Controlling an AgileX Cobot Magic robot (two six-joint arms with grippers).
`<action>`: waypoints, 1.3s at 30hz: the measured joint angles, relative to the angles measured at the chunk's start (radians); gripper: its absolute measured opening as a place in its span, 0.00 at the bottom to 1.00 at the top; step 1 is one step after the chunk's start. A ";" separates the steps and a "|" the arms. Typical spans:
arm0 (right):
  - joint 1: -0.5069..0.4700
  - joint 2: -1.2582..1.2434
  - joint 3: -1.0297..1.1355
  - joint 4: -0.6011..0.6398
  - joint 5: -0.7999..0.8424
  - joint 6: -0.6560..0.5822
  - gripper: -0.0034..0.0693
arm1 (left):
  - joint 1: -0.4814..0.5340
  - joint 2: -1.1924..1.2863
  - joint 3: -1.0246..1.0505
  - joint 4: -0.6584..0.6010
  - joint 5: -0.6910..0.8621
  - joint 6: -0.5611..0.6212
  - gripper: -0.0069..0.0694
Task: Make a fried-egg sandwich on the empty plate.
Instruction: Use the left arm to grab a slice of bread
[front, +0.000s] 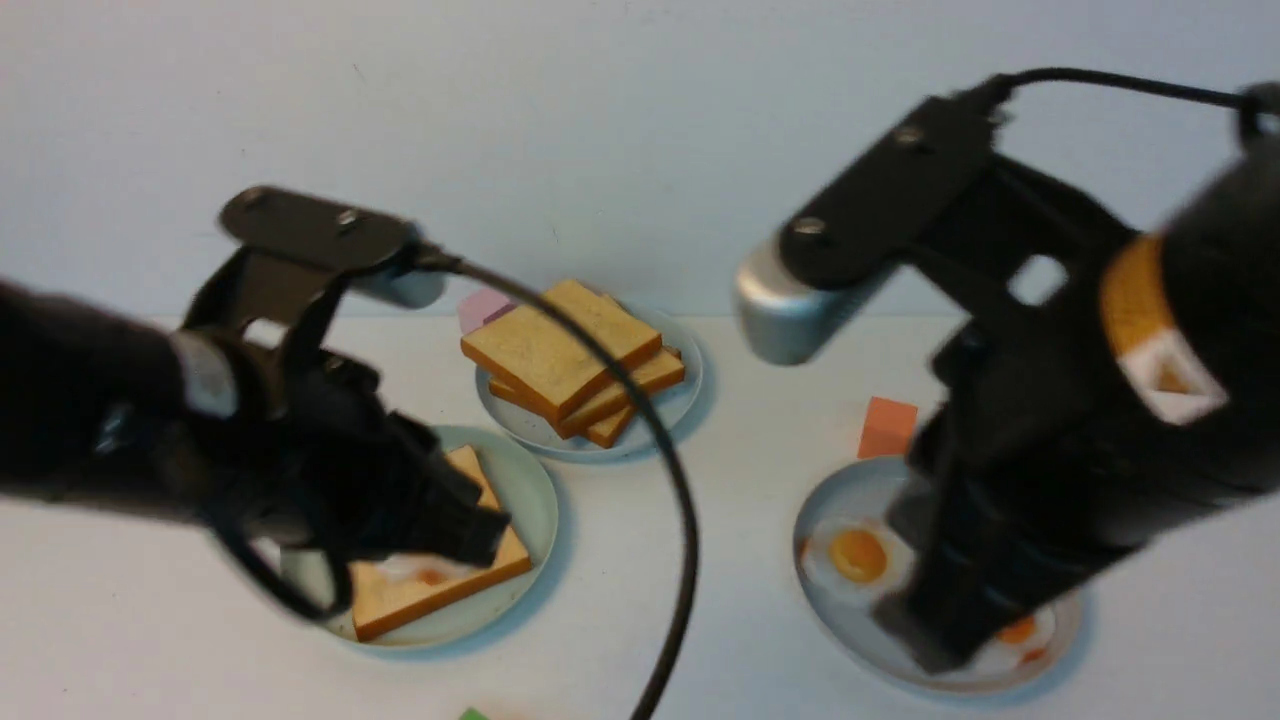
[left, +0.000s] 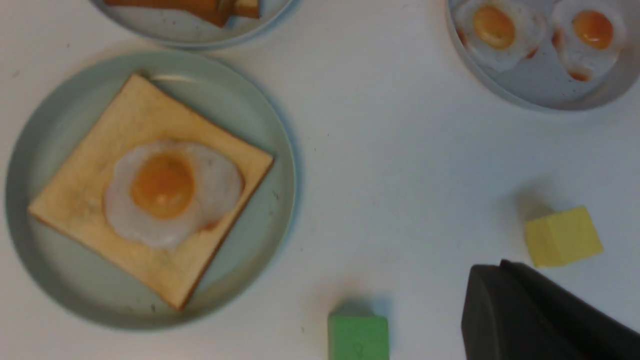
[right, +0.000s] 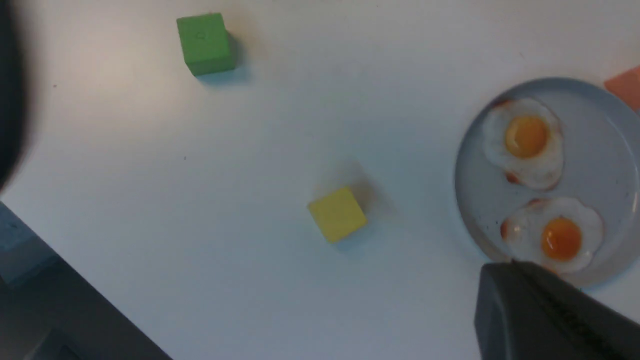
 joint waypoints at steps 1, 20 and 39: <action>0.000 -0.032 0.028 0.000 0.001 0.019 0.03 | 0.004 0.051 -0.044 0.000 0.014 0.018 0.07; 0.000 -0.532 0.286 -0.041 0.021 0.269 0.05 | 0.139 0.813 -0.755 0.043 0.084 0.254 0.24; 0.000 -0.533 0.290 -0.083 0.021 0.270 0.07 | 0.138 1.036 -0.839 0.212 -0.163 0.238 0.56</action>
